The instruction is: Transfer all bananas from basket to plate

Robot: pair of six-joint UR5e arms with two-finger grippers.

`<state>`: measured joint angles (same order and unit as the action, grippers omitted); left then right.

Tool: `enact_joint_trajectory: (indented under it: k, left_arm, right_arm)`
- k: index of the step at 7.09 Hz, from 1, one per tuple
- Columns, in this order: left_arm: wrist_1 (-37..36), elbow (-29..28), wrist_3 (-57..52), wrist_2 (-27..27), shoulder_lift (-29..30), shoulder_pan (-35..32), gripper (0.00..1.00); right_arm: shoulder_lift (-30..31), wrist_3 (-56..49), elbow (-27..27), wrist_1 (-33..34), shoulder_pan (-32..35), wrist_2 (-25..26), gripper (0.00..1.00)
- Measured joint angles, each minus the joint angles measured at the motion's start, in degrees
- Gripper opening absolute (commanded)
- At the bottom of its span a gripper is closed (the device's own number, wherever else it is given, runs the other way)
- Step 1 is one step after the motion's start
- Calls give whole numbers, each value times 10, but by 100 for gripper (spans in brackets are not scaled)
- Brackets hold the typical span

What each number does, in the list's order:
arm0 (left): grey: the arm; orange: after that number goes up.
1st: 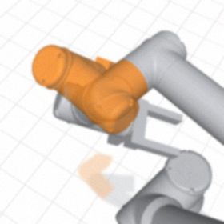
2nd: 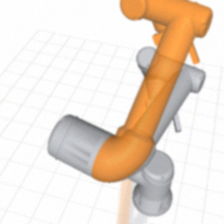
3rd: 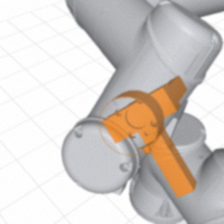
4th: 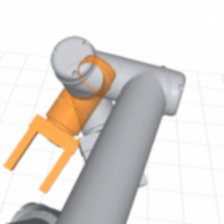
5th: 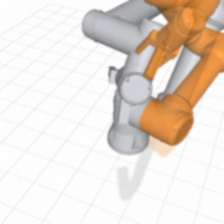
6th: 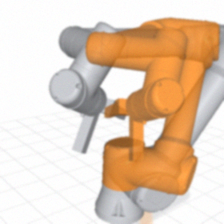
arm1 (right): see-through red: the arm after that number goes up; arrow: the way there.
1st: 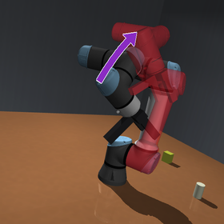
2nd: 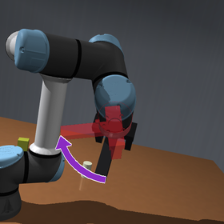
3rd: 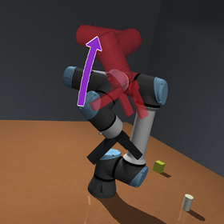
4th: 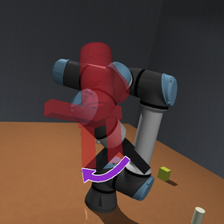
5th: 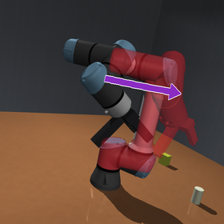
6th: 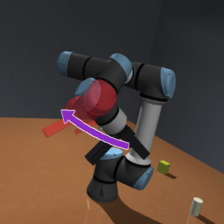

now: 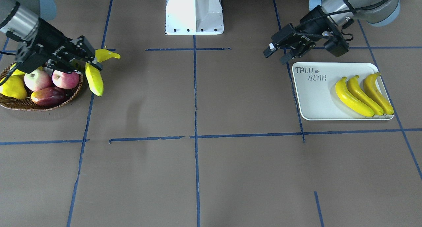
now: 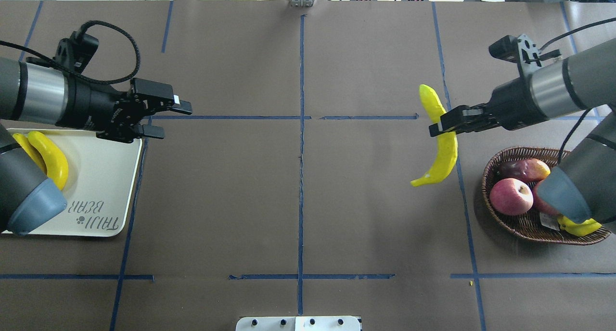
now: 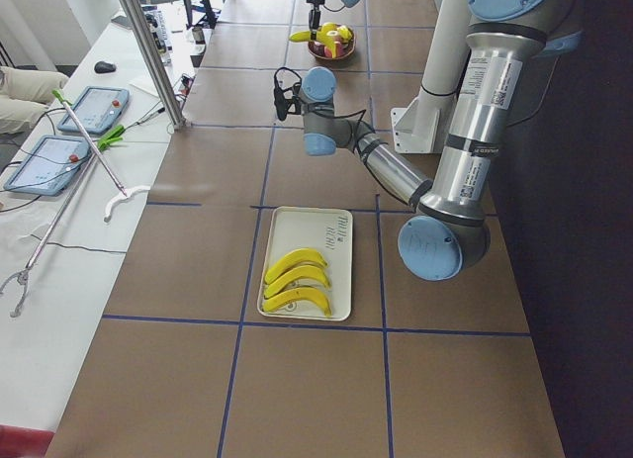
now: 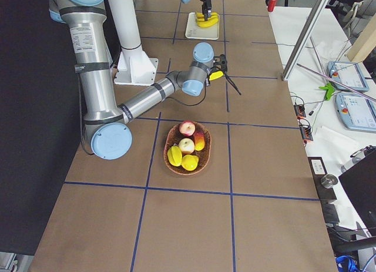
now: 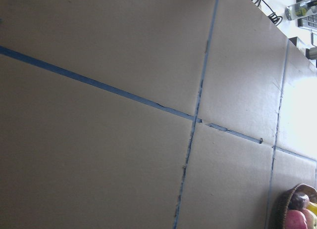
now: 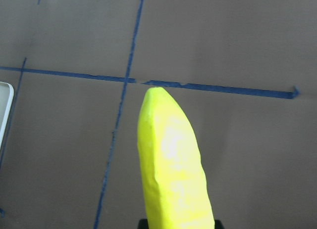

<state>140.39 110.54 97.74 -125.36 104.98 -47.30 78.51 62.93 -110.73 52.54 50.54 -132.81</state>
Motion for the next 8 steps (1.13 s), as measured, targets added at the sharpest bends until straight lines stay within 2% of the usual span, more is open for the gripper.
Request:
enact_joint_trajectory:
  k: [2, 4, 5, 6, 8]
  left_arm:
    - [-3, -10, 23, 60, 47, 49, 99]
    - [-12, -23, 48, 107, 86, 81, 95]
    - [-26, -31, 61, 115, 107, 87, 85]
    - [-36, -42, 70, 118, 123, 91, 80]
    - [-42, -54, 75, 120, 138, 94, 80]
  right_arm:
    - [-76, 49, 3, 37, -59, 57, 0]
    - [-148, 69, 4, 119, -116, 126, 0]
    - [-170, 77, 4, 141, -149, 167, 0]
    - [-188, 83, 4, 160, -172, 196, 0]
    - [-216, 88, 5, 189, -196, 232, 0]
